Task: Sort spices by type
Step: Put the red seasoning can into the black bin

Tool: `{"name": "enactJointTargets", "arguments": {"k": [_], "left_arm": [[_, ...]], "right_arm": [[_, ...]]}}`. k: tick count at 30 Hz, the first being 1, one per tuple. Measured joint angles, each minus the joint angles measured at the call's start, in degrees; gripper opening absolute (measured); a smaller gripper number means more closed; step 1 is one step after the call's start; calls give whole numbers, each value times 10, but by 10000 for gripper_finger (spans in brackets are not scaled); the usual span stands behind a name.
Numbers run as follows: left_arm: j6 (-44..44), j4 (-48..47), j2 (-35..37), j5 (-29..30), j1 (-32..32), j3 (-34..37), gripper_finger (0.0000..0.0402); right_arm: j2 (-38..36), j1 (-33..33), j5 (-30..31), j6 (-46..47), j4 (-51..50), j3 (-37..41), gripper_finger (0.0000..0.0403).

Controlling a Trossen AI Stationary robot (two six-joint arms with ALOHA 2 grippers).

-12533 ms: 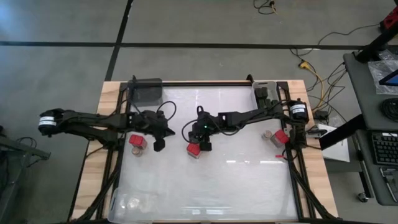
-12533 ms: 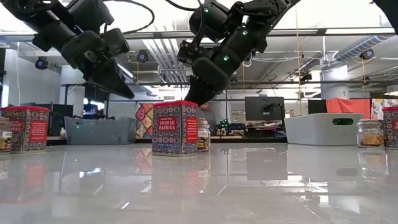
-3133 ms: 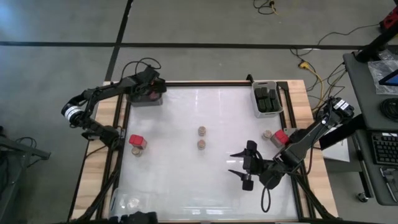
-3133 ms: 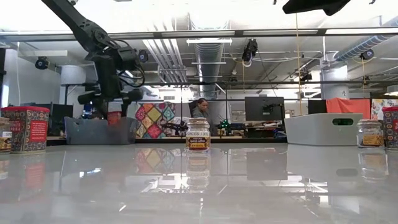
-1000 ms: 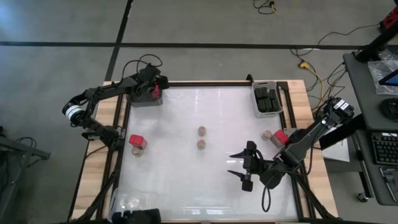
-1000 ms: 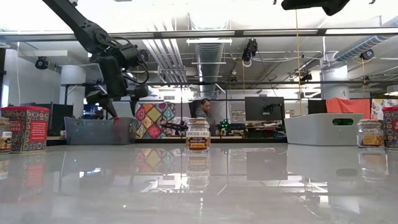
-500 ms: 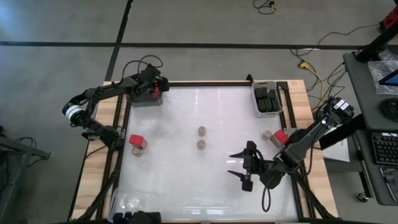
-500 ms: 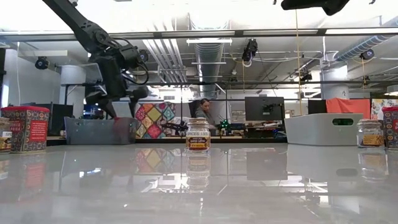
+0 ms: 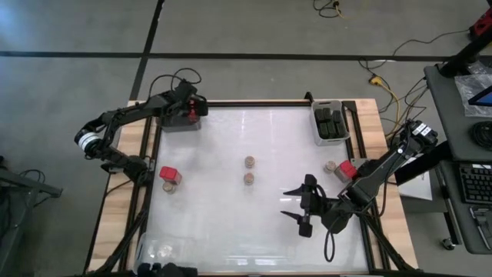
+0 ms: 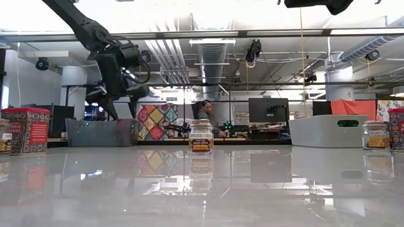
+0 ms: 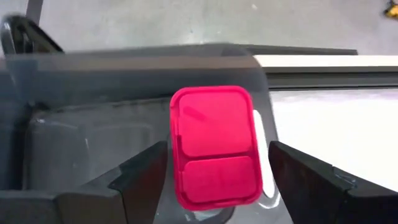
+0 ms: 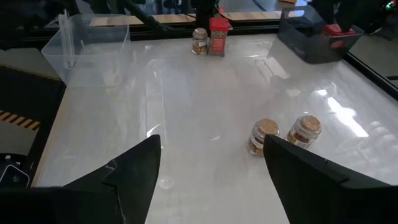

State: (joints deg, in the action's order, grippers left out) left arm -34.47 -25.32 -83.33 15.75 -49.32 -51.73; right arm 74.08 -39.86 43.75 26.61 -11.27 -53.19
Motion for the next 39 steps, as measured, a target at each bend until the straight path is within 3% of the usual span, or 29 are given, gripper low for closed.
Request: {"name": "enactJointTargets", "arguments": {"k": [5, 9, 17, 22, 26, 31, 39], "left_arm": [[57, -69, 60, -16, 7, -21, 264], [107, -156, 141, -66, 64, -21, 264], [240, -341, 288, -139, 337, -19, 264], [218, -388, 325, -128, 516, -18, 264], [189, -471, 317, -80, 604, -18, 264], [185, -539, 290, -90, 629, -18, 264], [246, -541, 247, -88, 618, -9, 274]], "right_arm": [[0, 0, 10, -1, 1, 0, 288], [0, 5, 18, -10, 1, 0, 300], [0, 45, 30, -48, 3, 0, 327], [0, 70, 30, -48, 4, 0, 336], [0, 74, 33, -48, 23, 0, 339], [2, 74, 46, -38, 52, 0, 340], [23, 74, 59, -31, 98, 0, 355]]}}
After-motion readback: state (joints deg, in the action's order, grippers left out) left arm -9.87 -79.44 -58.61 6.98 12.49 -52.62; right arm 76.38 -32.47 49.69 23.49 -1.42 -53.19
